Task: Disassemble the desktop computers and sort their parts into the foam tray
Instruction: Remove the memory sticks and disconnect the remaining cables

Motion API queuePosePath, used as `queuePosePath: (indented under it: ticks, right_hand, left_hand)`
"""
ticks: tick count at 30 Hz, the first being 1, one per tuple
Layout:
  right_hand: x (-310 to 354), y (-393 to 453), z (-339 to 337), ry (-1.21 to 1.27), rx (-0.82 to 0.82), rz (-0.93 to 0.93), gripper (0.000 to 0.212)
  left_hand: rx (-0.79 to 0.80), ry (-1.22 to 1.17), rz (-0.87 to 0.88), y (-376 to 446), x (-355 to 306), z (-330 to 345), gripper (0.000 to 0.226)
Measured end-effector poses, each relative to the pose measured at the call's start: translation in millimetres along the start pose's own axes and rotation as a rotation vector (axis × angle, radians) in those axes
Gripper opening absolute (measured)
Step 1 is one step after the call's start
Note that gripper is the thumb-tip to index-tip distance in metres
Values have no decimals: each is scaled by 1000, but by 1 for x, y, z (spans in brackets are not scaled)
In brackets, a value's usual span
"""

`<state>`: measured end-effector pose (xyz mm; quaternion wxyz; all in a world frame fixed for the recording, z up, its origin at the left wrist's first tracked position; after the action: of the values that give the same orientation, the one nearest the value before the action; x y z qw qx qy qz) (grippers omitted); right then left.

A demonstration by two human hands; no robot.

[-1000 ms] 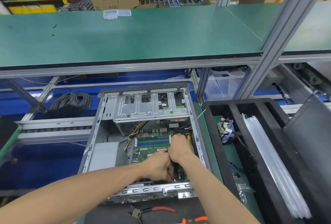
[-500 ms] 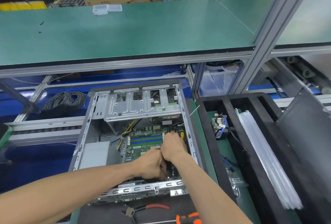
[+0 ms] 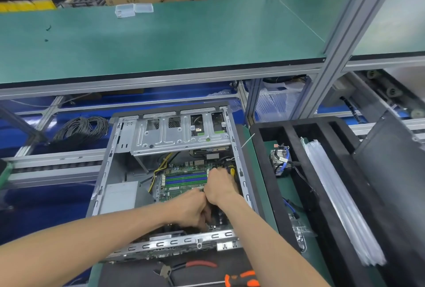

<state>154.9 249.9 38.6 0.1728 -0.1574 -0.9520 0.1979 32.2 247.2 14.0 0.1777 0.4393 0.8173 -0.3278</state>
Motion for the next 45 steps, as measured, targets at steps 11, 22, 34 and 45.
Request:
queuePosePath:
  ticks: [11, 22, 34, 45]
  right_hand:
    - [23, -39, -14, -223, 253, -529, 15]
    - [21, -44, 7, -833, 172, -593, 27]
    - [19, -37, 16, -875, 275, -640, 28]
    - [15, -31, 15, -823, 287, -621, 30]
  left_hand:
    - [-30, 548, -118, -69, 26, -77, 22]
    - [-342, 389, -277, -84, 28, -65, 28]
    - [-320, 371, -311, -85, 24, -67, 29]
    - [-323, 345, -324, -82, 25, -67, 26]
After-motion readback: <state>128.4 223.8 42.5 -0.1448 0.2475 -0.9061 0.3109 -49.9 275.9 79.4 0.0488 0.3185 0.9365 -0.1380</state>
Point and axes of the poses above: each hand's wrist, its own y-axis towards the middle knuckle, its own z-axis out of the palm, x = y × z, the point moved 1 cm from there along y, towards the middle knuckle, and after that the axes turned 12 degrees about z, right-handed, at the moved point
